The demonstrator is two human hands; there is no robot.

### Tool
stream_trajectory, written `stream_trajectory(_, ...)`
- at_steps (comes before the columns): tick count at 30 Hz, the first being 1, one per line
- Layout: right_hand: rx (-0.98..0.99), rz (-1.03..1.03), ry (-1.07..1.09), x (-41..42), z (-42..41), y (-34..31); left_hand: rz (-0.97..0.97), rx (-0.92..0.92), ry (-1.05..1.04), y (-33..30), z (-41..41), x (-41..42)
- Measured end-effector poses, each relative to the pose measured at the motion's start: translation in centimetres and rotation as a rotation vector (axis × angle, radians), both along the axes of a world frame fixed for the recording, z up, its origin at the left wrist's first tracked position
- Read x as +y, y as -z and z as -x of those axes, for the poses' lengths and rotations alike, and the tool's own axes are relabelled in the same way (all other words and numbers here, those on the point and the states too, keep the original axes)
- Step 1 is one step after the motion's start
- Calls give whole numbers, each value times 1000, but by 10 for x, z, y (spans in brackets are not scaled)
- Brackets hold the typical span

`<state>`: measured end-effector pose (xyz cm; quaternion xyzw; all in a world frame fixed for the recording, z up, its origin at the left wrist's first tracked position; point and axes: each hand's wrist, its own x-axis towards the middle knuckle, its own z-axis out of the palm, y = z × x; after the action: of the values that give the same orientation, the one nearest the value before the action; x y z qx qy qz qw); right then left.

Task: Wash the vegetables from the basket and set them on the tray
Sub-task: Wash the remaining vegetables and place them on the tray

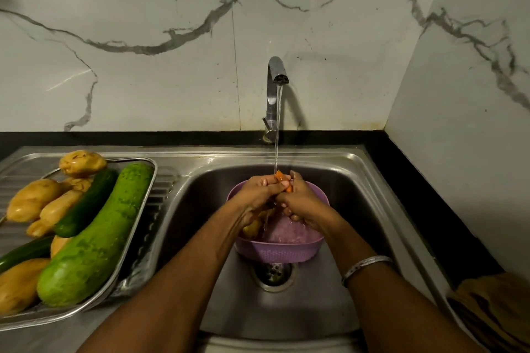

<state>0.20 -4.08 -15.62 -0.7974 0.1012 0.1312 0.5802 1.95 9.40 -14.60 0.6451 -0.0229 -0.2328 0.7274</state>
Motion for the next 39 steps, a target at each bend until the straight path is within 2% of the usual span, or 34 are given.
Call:
stream_trajectory(2, -32, 30, -15, 3, 1, -3, -26, -20, -42, 2, -1, -2)
stream_trajectory(8, -158, 185, -101, 15, 9, -6, -216, -118, -374, 12, 1, -31)
stream_trajectory(10, -149, 174, -90, 15, 10, -5, -180, -66, -349, 11, 1, -28)
stream_trajectory(13, -93, 108, -28, 10, 4, -4, -154, -54, -190, 5, 0, -17)
stream_trajectory(16, -46, 29, 45, 4, -3, -4, 10, -5, -16, -1, 3, -9)
stream_trajectory(19, -24, -17, 59, 7, -6, -4, 8, -46, -98, 1, 0, -7)
stream_trajectory(23, -108, 27, 17, 18, -1, -3, -159, -183, -330, 14, -2, -14)
stream_trajectory(25, -176, 96, -9, 21, 3, -5, -229, -217, -338, 13, -1, -16)
stream_trajectory(27, -183, 102, -1, 20, 3, -4, -215, -140, -340, 8, -2, -17)
stream_trajectory(29, -154, -2, 20, 19, 2, -6, -160, -31, -346, 6, -6, -15)
stream_trajectory(32, -115, -200, 92, 23, 2, -8, -104, -98, -343, 5, -8, -12)
stream_trajectory(34, -161, -71, 162, 29, 4, -10, -148, -167, -291, 6, -7, -11)
stream_trajectory(36, -254, 92, 242, 31, 7, -6, -172, -156, -222, 6, -1, -14)
stream_trajectory(39, -304, 67, 365, 32, 9, -8, -149, -168, -191, 6, 4, -22)
